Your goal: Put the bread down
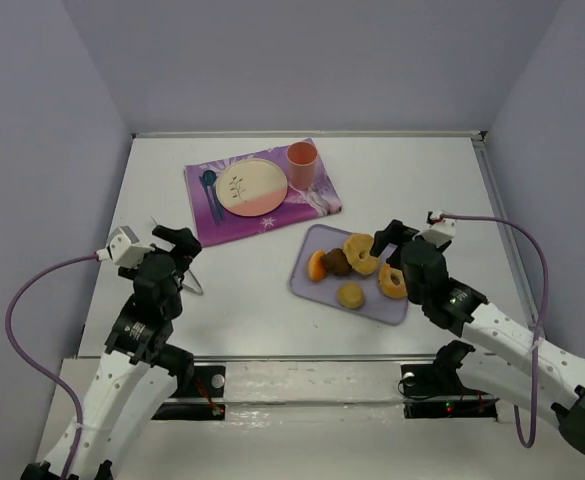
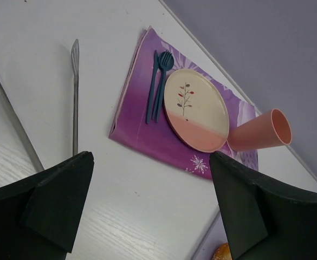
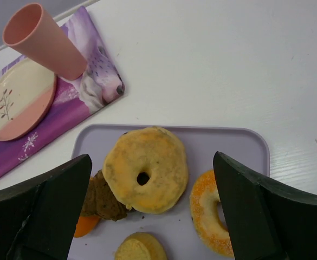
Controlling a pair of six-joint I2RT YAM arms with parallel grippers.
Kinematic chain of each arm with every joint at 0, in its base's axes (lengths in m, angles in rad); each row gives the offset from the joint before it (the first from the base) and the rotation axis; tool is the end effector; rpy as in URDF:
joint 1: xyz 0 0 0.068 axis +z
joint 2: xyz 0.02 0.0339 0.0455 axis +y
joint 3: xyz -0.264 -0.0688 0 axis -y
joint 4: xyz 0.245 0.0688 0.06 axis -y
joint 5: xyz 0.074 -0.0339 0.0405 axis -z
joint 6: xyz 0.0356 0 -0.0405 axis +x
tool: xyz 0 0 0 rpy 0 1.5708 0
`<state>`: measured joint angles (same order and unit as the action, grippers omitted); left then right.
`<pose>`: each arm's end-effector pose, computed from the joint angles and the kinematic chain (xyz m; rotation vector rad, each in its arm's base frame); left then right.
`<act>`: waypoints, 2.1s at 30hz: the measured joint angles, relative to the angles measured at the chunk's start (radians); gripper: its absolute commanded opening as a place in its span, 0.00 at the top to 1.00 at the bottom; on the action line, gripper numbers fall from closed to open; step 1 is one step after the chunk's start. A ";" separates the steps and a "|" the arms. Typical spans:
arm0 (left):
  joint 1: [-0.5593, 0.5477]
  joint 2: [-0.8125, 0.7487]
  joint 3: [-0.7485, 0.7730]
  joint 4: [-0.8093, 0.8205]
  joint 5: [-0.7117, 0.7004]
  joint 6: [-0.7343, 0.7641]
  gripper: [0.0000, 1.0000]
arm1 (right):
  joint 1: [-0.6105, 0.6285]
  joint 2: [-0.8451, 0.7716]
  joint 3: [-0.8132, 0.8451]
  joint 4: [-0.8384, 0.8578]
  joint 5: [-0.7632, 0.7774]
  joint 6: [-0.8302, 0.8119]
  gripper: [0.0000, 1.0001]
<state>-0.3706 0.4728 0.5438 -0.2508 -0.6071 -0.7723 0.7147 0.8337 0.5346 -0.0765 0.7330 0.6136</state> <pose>0.1254 -0.0269 0.2925 -0.7619 1.5513 -0.3143 0.1575 0.1051 0.2573 0.3770 1.8133 0.2101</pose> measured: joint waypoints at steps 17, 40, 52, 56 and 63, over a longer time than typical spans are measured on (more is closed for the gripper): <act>0.000 -0.003 -0.262 0.417 0.071 0.227 0.01 | 0.000 -0.117 -0.152 0.264 0.020 -0.249 0.02; 0.002 -0.076 -0.290 0.582 0.126 0.331 0.01 | 0.000 -0.243 -0.265 0.529 0.028 -0.449 0.00; 0.002 -0.101 -0.191 0.367 0.146 0.162 0.01 | 0.000 -0.059 -0.124 0.506 -0.376 -0.450 0.00; 0.002 -0.020 -0.058 0.169 0.079 0.030 0.01 | 0.001 0.002 -0.055 0.507 -0.420 -0.438 0.00; 0.006 0.281 0.136 -0.169 0.011 -0.174 0.01 | 0.001 0.082 -0.014 0.451 -0.365 -0.376 0.00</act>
<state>-0.3645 0.7540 0.6796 -0.4194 -0.5961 -0.9459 0.7155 0.9154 0.5209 0.3744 0.3679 0.2375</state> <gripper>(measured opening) 0.990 0.995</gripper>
